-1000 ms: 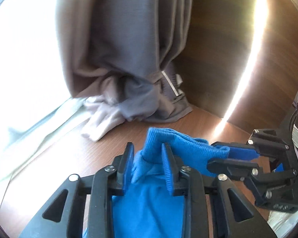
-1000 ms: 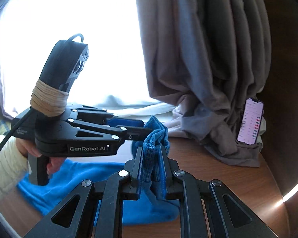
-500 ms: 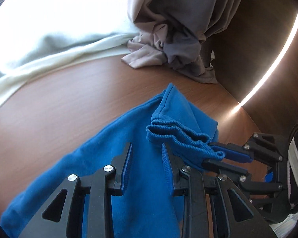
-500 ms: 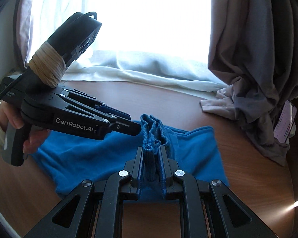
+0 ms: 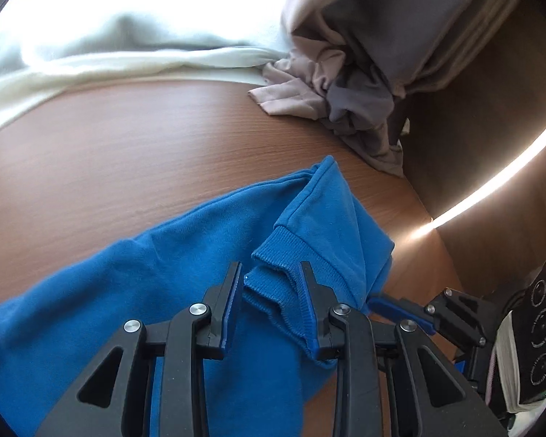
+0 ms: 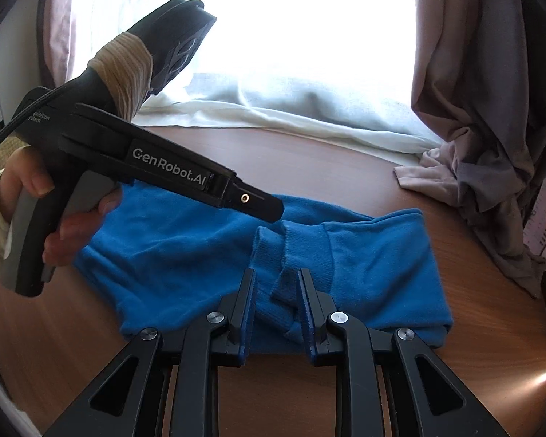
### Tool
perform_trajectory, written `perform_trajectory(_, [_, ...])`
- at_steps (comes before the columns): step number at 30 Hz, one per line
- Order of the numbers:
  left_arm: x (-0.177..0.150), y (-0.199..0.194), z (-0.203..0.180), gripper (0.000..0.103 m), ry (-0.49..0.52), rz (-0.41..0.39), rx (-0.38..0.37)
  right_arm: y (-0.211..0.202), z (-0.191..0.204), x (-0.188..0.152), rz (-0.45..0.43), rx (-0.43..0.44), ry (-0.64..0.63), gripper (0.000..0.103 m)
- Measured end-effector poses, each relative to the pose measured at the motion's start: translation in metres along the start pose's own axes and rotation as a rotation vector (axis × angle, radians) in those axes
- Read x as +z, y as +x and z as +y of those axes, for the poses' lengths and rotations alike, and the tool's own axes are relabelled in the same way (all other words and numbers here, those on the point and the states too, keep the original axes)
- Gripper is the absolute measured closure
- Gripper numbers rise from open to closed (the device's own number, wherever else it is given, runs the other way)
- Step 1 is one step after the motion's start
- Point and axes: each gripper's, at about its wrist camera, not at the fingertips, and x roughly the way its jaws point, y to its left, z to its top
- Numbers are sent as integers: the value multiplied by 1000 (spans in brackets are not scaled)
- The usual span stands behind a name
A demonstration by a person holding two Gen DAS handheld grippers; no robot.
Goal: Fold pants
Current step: 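Lift the cuff end with both grippers and fold it over the pants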
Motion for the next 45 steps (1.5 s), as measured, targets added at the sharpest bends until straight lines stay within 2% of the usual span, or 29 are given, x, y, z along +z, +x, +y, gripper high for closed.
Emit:
perform_trajectory(2, [-4, 1, 9, 74, -73, 1, -39, 3, -8, 3, -11, -17, 31, 73])
perform_trajectory(7, [-14, 16, 25, 74, -154, 49, -85, 24, -9, 11, 16, -11, -11, 73])
perform_trajectory(10, [-15, 20, 27, 74, -162, 47, -103, 36, 1, 12, 36, -9, -62, 73])
perform_trajectory(12, [-14, 23, 27, 73, -168, 43, -120, 47, 4, 11, 67, -40, -86, 73])
perform_trajectory(17, [-10, 37, 27, 73, -163, 64, -120, 57, 2, 6, 104, -39, -93, 73])
perform_trajectory(19, [-10, 37, 25, 77, -155, 49, -122, 58, 1, 3, 106, -34, -90, 78])
perform_trajectory(22, [-8, 29, 19, 90, -116, -8, -119, 56, -3, 0, 96, -13, -52, 84])
perform_trajectory(24, [-3, 23, 12, 92, -81, -45, -126, 51, -5, 1, 80, 2, -26, 89])
perform_trajectory(31, [23, -4, -3, 93, 29, -154, -148, 20, -20, 25, -40, 2, 73, 92])
perform_trajectory(33, [27, -7, 0, 93, 33, -168, -130, 12, -22, 34, -86, -7, 89, 92])
perform_trajectory(36, [29, 3, 16, 93, -11, -131, -99, 18, -18, 43, -95, 16, 90, 93])
perform_trajectory(39, [22, 16, 35, 93, -66, -81, -48, 42, -8, 38, -44, 43, 84, 94])
perform_trajectory(43, [12, 18, 49, 91, -102, -57, 17, 66, 2, 23, 39, 75, 66, 93])
perform_trajectory(45, [8, 12, 50, 88, -99, -63, 45, 66, 1, 18, 50, 84, 78, 85])
